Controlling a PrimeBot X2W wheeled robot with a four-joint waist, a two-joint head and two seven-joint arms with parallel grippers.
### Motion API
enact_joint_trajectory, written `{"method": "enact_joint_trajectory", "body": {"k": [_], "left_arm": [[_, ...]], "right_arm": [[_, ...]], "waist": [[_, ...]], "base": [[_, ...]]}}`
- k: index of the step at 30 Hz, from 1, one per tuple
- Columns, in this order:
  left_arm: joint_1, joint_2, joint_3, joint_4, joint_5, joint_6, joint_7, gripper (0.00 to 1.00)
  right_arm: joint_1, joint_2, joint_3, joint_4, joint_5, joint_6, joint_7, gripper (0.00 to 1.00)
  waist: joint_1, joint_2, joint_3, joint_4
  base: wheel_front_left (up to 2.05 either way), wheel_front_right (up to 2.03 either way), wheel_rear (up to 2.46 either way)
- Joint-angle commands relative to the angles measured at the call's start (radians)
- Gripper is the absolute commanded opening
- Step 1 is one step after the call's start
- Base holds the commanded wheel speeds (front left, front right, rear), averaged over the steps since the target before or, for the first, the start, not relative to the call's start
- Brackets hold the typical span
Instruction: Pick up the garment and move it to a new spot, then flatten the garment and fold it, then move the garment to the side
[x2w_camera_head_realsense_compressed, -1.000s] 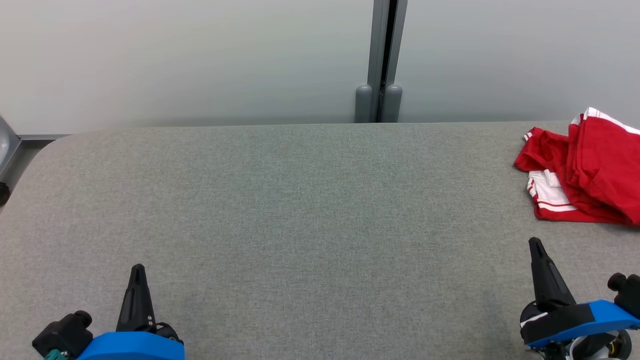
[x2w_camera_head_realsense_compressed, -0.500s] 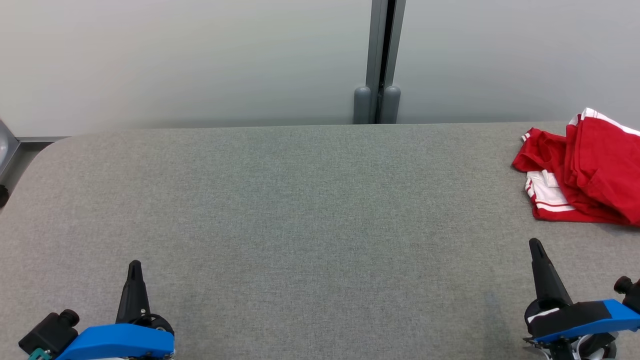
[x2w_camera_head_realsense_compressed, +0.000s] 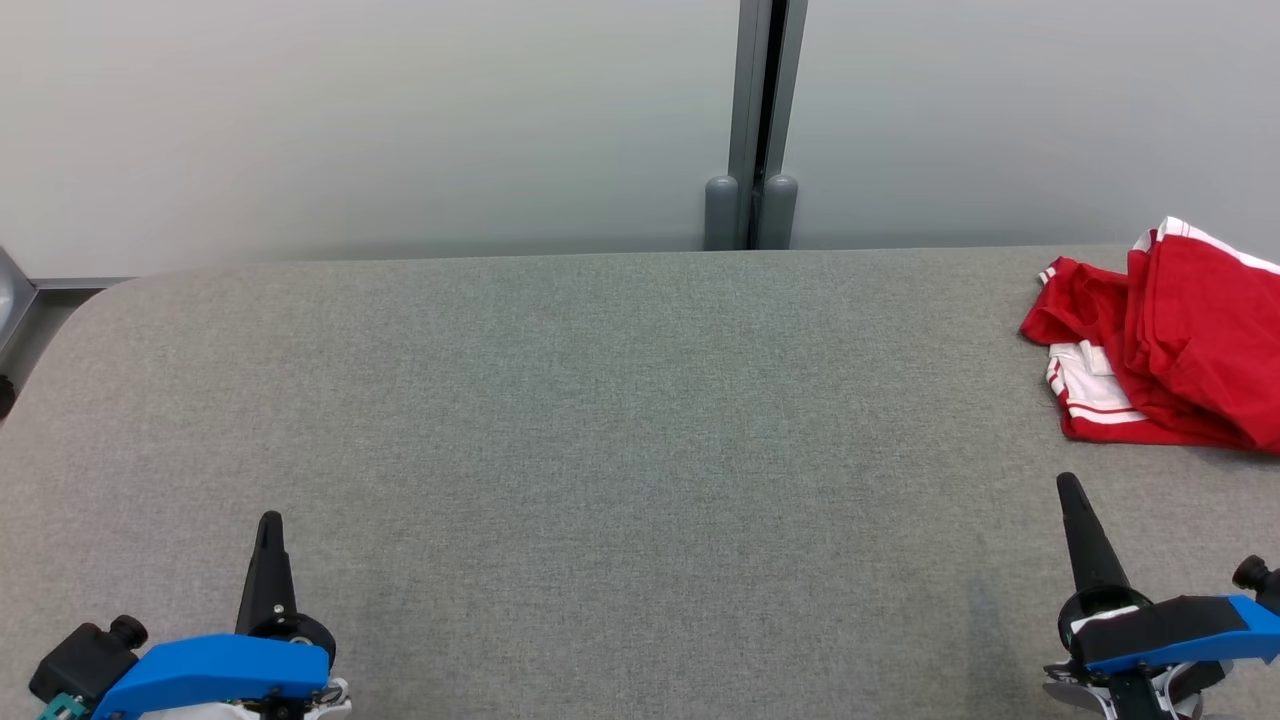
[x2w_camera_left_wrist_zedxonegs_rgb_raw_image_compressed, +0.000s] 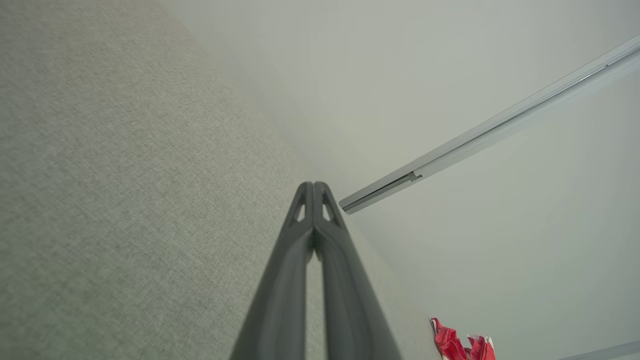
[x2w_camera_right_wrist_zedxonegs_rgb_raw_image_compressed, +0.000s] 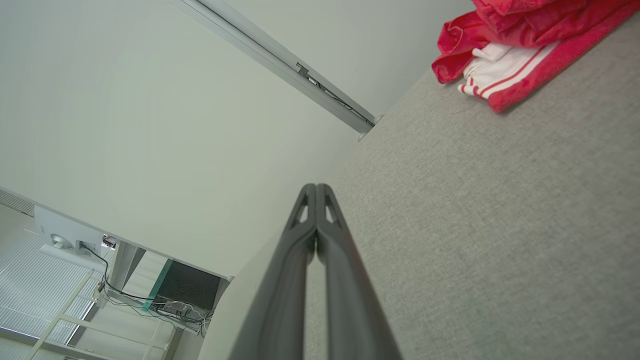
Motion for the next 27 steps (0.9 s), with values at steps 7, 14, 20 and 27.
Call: {"method": "enact_joint_trajectory", "body": {"k": [7, 14, 20, 27], "left_arm": [[-0.036, 0.005, 0.009, -0.005, -0.111, -0.01, 0.027, 0.0], [-0.045, 0.005, 0.013, -0.003, -0.188, -0.011, 0.046, 0.0], [-0.052, 0.005, 0.016, -0.002, -0.25, -0.011, 0.06, 0.0], [-0.057, 0.005, 0.018, 0.0, -0.318, -0.013, 0.077, 0.0]], "right_arm": [[-0.033, 0.0, -0.005, 0.002, 0.109, 0.0, 0.017, 0.0], [-0.035, 0.0, -0.006, 0.01, 0.182, 0.0, 0.028, 0.0], [-0.038, 0.001, -0.006, 0.016, 0.241, 0.0, 0.037, 0.0], [-0.043, 0.001, -0.007, 0.023, 0.306, 0.0, 0.046, 0.0]], "waist": [[0.0, 0.0, -0.002, -0.002], [0.0, 0.0, -0.004, -0.004], [0.0, 0.0, -0.006, -0.005], [0.0, 0.0, -0.008, -0.007]], "base": [[0.0, 0.0, 0.0], [0.0, 0.0, 0.0], [0.0, 0.0, 0.0], [0.0, 0.0, 0.0]]}}
